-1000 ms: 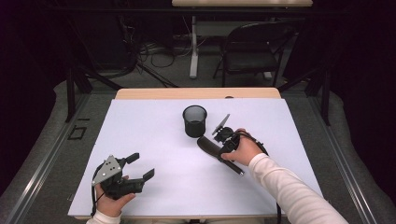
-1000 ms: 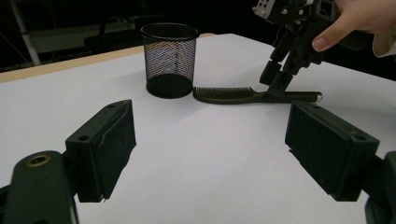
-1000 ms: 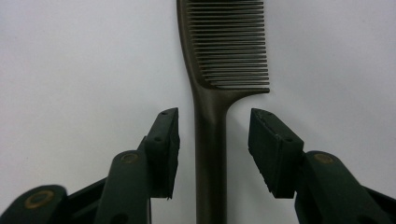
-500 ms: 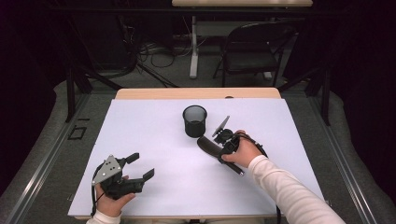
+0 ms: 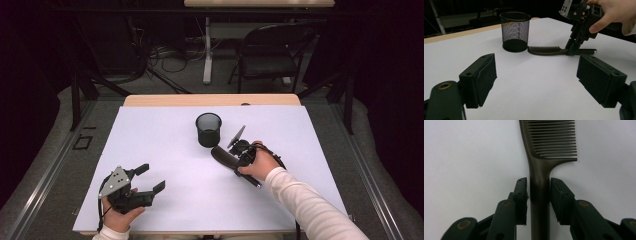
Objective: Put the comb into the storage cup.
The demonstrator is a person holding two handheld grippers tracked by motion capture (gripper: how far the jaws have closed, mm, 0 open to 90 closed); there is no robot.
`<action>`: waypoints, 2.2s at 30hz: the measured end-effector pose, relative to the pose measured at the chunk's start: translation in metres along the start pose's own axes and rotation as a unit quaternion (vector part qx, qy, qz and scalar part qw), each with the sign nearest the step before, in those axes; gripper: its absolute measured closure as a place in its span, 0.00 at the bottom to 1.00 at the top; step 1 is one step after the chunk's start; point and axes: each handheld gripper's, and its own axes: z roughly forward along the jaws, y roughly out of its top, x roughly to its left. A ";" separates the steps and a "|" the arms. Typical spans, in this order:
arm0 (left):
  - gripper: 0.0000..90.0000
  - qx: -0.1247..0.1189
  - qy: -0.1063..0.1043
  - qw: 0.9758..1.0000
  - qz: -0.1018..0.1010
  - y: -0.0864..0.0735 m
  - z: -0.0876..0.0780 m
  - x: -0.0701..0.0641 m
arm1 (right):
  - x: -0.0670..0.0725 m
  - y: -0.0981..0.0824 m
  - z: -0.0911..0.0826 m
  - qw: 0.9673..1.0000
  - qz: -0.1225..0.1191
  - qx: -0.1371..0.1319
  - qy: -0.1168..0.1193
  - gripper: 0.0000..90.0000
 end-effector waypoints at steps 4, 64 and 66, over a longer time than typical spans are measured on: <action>0.18 0.000 0.002 1.000 0.000 0.000 0.000 0.000 | 0.002 -0.003 0.009 0.998 0.011 -0.054 0.006 0.78; 0.18 0.002 0.004 1.000 0.000 0.000 0.000 0.000 | 0.003 -0.006 -0.003 1.000 0.014 -0.009 -0.004 0.81; 0.18 0.002 0.004 1.000 0.000 0.000 0.000 0.000 | 0.003 -0.007 -0.004 1.000 0.014 -0.020 -0.002 0.81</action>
